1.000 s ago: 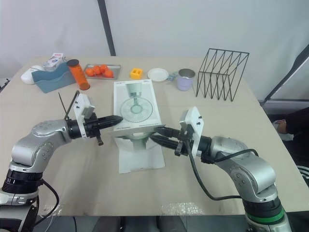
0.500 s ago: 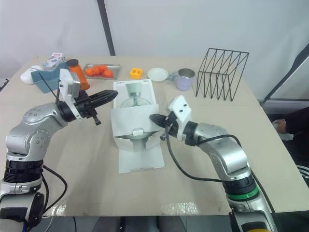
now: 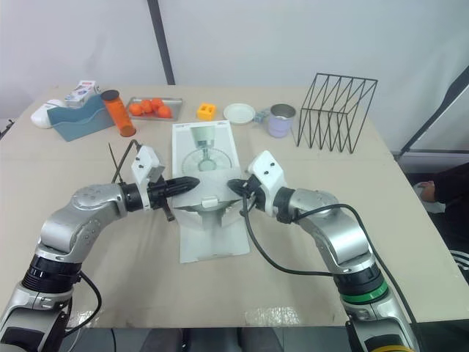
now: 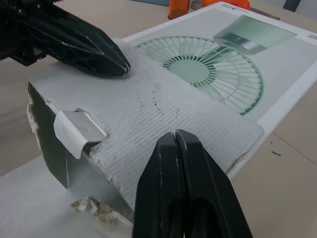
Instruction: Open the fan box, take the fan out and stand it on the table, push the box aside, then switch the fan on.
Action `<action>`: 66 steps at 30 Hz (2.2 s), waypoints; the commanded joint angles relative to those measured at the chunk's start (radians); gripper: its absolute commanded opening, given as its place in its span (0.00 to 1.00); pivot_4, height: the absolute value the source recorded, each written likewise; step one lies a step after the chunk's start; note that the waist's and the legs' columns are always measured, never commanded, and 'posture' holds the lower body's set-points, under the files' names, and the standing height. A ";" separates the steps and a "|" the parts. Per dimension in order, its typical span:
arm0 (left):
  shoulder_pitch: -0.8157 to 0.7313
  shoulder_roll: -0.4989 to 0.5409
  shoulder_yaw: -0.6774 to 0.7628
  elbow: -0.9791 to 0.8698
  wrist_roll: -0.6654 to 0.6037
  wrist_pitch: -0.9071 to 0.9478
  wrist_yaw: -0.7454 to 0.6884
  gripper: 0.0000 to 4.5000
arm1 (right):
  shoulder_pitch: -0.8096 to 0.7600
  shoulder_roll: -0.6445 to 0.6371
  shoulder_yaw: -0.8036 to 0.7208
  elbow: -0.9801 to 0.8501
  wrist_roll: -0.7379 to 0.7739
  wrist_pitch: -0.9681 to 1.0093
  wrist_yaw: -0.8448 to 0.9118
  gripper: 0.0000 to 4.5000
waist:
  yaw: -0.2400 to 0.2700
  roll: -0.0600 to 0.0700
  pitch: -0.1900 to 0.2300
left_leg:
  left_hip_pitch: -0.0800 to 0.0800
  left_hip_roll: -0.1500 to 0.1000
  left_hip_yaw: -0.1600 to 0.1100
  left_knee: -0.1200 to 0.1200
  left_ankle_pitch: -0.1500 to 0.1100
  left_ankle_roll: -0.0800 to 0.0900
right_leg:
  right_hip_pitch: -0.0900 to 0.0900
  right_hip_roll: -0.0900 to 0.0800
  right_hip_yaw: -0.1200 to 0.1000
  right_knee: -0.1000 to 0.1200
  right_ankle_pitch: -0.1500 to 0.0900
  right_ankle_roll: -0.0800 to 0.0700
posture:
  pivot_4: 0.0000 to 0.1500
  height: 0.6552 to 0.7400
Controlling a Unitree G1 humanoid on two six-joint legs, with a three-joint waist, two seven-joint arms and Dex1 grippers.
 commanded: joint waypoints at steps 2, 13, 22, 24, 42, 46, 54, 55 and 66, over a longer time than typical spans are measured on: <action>-0.007 0.007 -0.026 0.023 0.041 0.003 -0.005 0.00 | -0.010 -0.005 -0.006 -0.110 0.062 0.022 0.059 0.01 | 0.000 0.000 0.000 | 0.000 0.000 0.000 0.000 0.000 0.000 | 0.000 0.000 0.000 0.000 0.000 0.000 | 1.00 1.00; -0.005 -0.003 -0.040 0.019 0.056 0.021 -0.010 0.00 | 0.048 -0.035 0.085 -0.155 -0.010 0.066 0.034 0.01 | 0.000 0.000 0.000 | 0.001 0.000 0.000 0.001 0.000 0.000 | 0.002 0.000 0.000 0.000 0.000 0.000 | 1.00 1.00; -0.009 -0.005 -0.038 0.029 0.060 0.021 -0.006 0.00 | 0.066 -0.092 0.072 -0.182 -0.004 0.116 0.066 0.01 | 0.000 0.000 0.000 | 0.002 0.000 0.000 0.001 0.000 0.000 | 0.002 0.000 0.000 0.000 0.000 0.000 | 1.00 1.00; -0.008 -0.007 -0.037 0.031 0.061 0.021 -0.005 0.00 | 0.079 -0.113 0.061 -0.202 0.012 0.139 0.076 0.01 | 0.001 0.000 0.000 | 0.002 0.000 0.000 0.001 0.000 0.000 | 0.002 0.000 0.000 0.000 0.000 0.000 | 1.00 1.00; -0.013 -0.007 -0.032 0.038 0.063 0.028 -0.005 0.00 | 0.162 -0.195 -0.058 -0.078 -0.086 0.045 -0.009 0.01 | 0.001 0.000 -0.001 | 0.002 0.000 0.000 0.001 0.000 0.000 | 0.003 0.000 0.000 0.000 -0.001 0.002 | 1.00 1.00; -0.013 -0.008 -0.034 0.035 0.063 0.031 -0.005 0.00 | 0.138 -0.136 -0.044 -0.040 -0.088 -0.015 -0.006 0.01 | 0.000 0.000 -0.001 | 0.002 0.000 0.000 0.001 0.000 0.000 | 0.003 0.000 0.000 0.000 -0.001 0.002 | 1.00 1.00; 0.002 -0.014 -0.041 0.007 0.060 0.045 0.006 0.00 | 0.085 -0.043 -0.019 0.004 -0.107 -0.044 -0.017 0.01 | 0.000 0.000 -0.001 | 0.002 0.000 0.000 0.001 0.000 0.000 | 0.003 0.000 0.000 0.000 0.000 0.000 | 1.00 1.00; 0.005 -0.015 -0.042 0.002 0.060 0.047 0.007 0.00 | 0.084 -0.038 -0.018 0.005 -0.110 -0.043 -0.015 0.01 | 0.000 0.000 -0.001 | 0.002 0.000 0.000 0.001 0.000 0.000 | 0.003 0.000 0.000 0.000 0.000 0.000 | 1.00 1.00; 0.013 -0.016 -0.040 -0.009 0.062 0.053 0.012 0.00 | 0.100 -0.003 -0.049 0.012 -0.086 -0.046 -0.001 0.01 | 0.000 0.000 -0.001 | 0.003 0.000 0.000 0.001 0.000 0.000 | 0.003 0.000 0.000 0.000 0.000 0.000 | 1.00 1.00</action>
